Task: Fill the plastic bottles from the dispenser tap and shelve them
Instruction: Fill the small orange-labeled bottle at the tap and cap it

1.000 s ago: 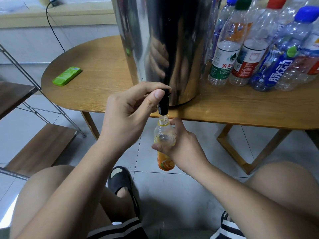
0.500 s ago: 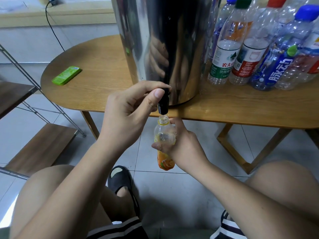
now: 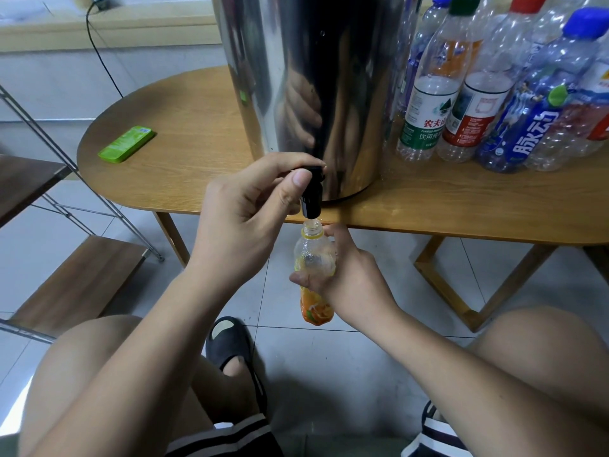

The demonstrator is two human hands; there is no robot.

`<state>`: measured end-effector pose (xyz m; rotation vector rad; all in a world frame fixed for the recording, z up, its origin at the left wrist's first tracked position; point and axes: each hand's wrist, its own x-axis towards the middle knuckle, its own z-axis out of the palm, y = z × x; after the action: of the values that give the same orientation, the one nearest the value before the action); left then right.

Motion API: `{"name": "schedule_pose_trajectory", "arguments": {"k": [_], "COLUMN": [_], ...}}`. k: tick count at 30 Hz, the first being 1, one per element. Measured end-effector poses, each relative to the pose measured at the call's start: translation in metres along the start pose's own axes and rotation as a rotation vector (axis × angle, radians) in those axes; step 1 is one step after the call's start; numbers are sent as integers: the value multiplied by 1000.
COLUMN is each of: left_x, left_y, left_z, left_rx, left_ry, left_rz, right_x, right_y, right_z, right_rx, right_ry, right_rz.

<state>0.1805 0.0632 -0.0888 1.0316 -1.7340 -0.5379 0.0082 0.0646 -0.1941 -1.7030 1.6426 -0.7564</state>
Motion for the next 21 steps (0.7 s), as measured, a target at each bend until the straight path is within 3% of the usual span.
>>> {"name": "schedule_pose_trajectory", "arguments": {"k": [21], "left_x": [0], "left_y": [2], "left_z": [0], "left_rx": [-4], "left_ry": [-8], "left_rz": [-1], "right_x": [1], "right_y": [4], "right_z": [1], "right_rx": [24], "right_ry": [0], "right_rz": [-12]}}
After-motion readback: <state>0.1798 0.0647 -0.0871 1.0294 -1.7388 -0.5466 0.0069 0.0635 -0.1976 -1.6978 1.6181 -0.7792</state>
